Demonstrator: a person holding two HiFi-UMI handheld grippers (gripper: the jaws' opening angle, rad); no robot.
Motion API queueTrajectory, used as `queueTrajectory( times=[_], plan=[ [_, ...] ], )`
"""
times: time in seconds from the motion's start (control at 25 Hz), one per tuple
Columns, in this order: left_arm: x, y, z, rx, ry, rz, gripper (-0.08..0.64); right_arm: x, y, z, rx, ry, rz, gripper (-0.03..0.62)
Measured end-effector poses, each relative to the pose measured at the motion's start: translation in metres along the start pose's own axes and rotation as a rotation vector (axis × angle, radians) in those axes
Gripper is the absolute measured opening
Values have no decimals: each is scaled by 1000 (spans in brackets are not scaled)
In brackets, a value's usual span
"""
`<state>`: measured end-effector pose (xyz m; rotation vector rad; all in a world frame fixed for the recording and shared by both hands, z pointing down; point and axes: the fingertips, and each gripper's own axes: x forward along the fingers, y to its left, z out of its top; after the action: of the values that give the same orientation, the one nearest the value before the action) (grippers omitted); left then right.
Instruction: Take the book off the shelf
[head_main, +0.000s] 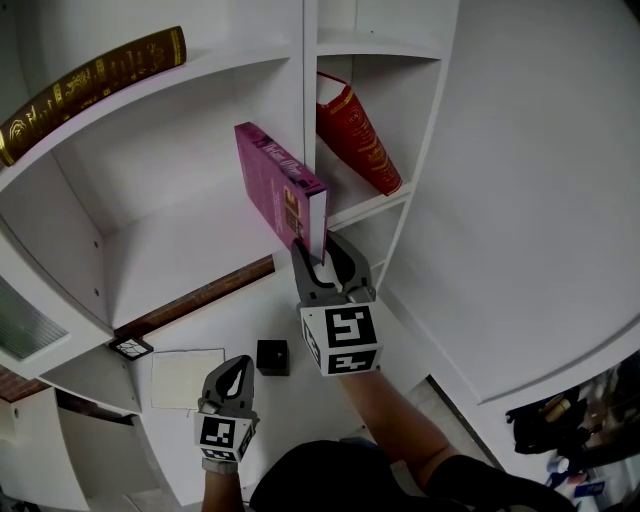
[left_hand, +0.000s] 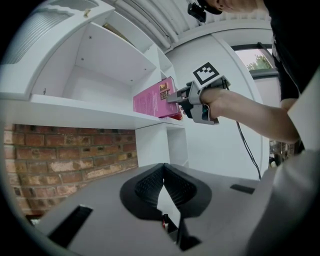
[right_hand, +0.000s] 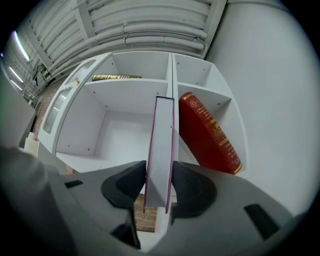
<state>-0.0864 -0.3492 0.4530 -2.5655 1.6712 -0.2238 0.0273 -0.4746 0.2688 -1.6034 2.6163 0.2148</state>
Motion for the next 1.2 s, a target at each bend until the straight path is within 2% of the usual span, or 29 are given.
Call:
queueTrajectory(
  times=[0.32, 0.8, 0.92, 1.2],
  plan=[
    [-2, 4, -1, -1, 2, 29, 9, 10, -3, 4, 5, -20, 33, 201],
    [-13, 28, -5, -20, 3, 138, 9, 42, 10, 2, -2, -21, 83, 204],
    [-19, 32, -6, -26, 4, 157, 9, 42, 8, 3, 19, -31, 68, 161],
    [-35, 32, -8, -32, 6, 172, 9, 32, 16, 8, 29, -53, 69, 150]
  ],
)
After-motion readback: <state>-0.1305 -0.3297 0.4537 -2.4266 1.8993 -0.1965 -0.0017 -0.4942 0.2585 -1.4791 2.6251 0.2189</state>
